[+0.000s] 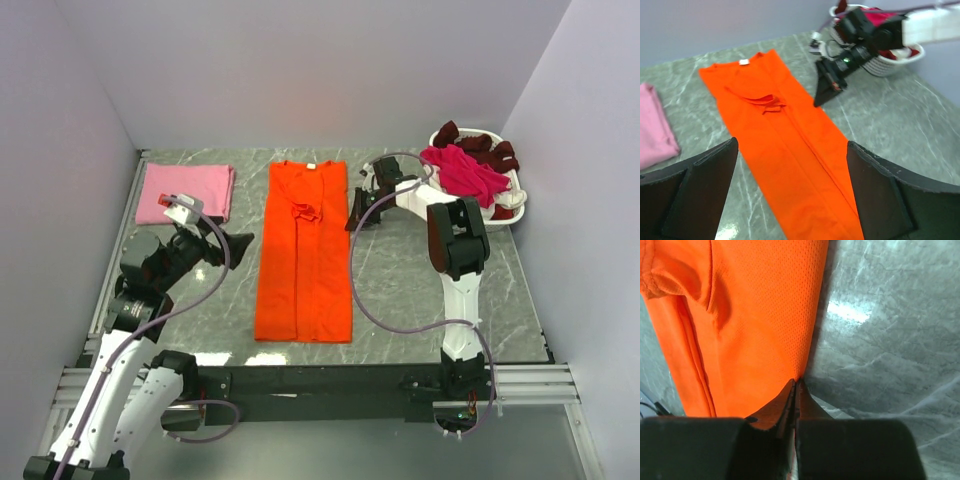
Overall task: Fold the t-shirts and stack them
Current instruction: Fold the tshirt
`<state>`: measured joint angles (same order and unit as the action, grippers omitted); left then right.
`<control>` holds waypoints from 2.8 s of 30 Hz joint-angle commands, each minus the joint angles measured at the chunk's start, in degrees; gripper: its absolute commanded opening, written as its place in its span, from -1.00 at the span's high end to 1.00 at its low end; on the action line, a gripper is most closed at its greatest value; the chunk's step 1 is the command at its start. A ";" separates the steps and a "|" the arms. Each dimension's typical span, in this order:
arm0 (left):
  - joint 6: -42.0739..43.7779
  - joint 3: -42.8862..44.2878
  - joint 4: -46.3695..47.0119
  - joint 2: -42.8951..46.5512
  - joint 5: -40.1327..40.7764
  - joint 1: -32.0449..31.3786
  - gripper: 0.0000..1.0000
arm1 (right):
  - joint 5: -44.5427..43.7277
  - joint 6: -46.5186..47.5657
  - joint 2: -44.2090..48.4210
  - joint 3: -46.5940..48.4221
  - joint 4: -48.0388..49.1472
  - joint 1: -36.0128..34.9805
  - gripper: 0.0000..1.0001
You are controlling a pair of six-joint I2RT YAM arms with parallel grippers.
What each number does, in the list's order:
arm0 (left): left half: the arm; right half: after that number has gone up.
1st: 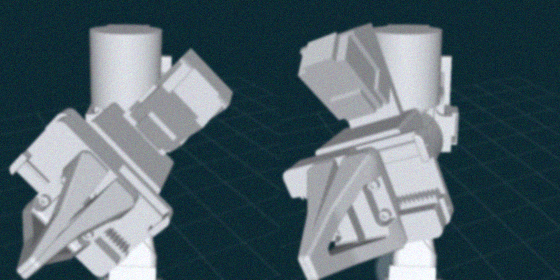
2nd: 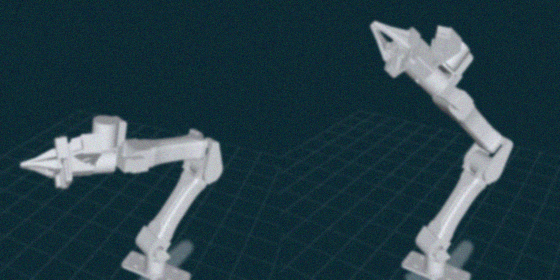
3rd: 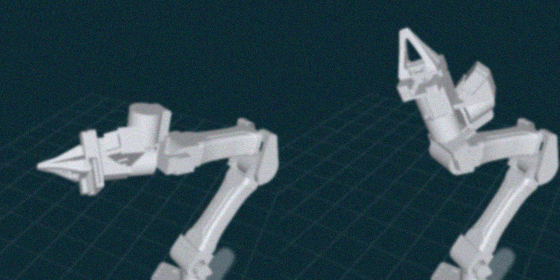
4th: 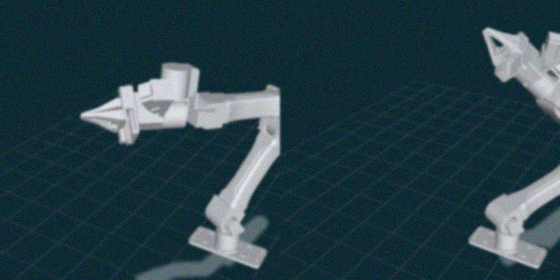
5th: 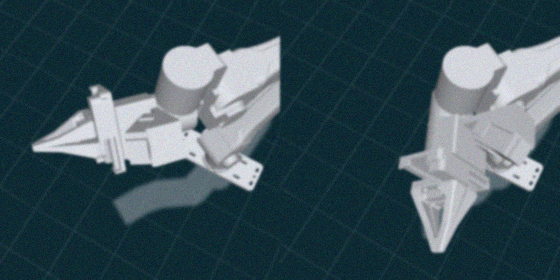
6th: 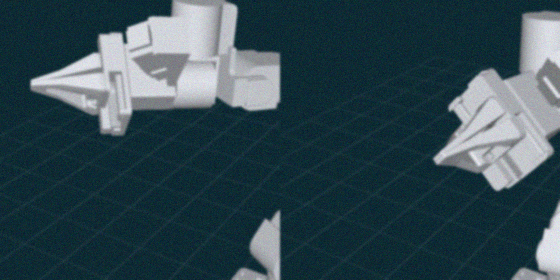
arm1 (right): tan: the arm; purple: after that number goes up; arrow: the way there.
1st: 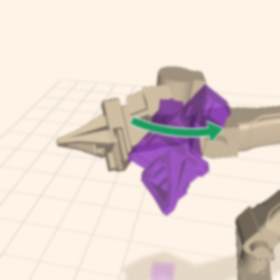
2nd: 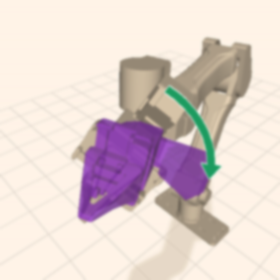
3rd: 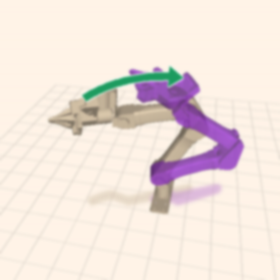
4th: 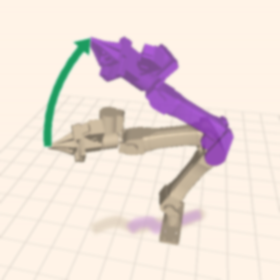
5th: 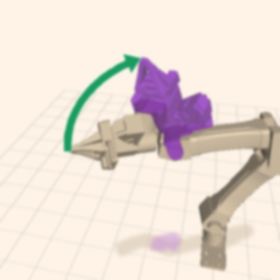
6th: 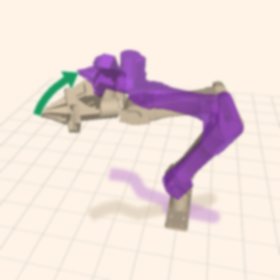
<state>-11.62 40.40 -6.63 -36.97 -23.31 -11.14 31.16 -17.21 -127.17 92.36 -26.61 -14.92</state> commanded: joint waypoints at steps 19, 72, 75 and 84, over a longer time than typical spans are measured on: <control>39.29 -7.44 -2.59 -14.34 8.62 -36.20 -0.66 | -5.75 23.88 -0.19 13.81 -20.66 9.21 0.57; 50.47 -12.80 13.22 -40.81 20.76 -54.61 0.99 | -16.92 84.10 69.87 -72.94 10.53 -29.56 -0.25; 50.73 -13.33 13.49 -39.67 20.41 -54.61 0.99 | -17.53 83.66 68.90 -72.23 9.56 -29.55 0.23; 50.55 -12.72 14.02 -36.86 17.70 -52.07 0.99 | -13.32 81.38 73.12 -68.99 5.70 -29.29 1.00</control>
<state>38.79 26.98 6.59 -75.75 -2.63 -64.95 16.12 66.43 -56.05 20.34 -19.09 -44.25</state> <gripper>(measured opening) 0.023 0.022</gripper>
